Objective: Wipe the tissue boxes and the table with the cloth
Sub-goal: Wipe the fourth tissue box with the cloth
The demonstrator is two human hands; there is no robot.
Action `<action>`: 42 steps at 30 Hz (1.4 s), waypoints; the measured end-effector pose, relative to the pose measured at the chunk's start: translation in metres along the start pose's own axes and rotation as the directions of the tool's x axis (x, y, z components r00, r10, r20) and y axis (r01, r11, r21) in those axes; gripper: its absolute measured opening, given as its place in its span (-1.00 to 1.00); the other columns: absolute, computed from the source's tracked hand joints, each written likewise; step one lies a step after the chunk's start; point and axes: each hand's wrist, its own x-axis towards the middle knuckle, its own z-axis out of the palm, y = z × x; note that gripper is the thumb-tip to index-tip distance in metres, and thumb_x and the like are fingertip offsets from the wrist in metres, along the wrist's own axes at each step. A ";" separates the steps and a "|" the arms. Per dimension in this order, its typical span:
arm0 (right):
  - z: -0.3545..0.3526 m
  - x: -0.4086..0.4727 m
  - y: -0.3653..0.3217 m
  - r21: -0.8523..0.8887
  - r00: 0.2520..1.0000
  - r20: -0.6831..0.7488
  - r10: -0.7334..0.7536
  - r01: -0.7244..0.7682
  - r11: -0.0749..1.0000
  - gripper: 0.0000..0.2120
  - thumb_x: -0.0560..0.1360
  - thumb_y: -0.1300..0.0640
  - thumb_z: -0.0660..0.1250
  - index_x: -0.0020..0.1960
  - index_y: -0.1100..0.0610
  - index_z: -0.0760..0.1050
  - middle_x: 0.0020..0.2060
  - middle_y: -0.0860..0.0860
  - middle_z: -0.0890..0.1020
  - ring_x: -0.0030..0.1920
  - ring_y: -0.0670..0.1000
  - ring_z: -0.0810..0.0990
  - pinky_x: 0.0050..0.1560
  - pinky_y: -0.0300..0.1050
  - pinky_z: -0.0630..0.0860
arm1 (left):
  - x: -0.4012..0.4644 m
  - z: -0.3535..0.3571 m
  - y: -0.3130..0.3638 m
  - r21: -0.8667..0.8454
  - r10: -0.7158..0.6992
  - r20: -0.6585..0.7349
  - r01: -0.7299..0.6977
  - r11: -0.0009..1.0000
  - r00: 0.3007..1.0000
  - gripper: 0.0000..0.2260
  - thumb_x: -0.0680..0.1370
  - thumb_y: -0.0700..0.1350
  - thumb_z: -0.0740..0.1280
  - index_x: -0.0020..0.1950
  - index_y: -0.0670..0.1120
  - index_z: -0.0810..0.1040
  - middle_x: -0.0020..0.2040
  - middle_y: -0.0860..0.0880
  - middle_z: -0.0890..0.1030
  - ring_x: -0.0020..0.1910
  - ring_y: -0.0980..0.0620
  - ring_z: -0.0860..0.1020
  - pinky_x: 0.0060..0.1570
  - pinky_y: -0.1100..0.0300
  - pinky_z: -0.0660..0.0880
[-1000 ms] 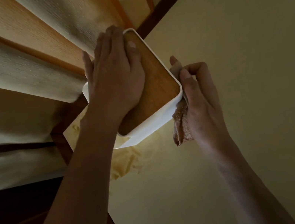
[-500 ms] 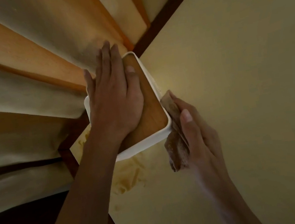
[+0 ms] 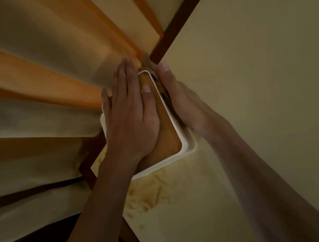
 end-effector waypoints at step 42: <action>0.015 -0.045 0.018 0.035 0.995 -0.098 0.030 -0.026 0.999 -0.47 0.68 -0.31 -0.17 0.58 -0.27 0.24 0.52 -0.21 0.39 0.52 -0.23 0.30 0.54 -0.19 0.24 | -0.001 -0.006 0.005 -0.073 -0.040 0.039 0.042 0.996 0.998 -0.42 0.65 0.10 -0.09 0.67 -0.03 0.01 0.66 0.06 0.07 0.62 0.19 -0.05 0.59 -0.04 -0.15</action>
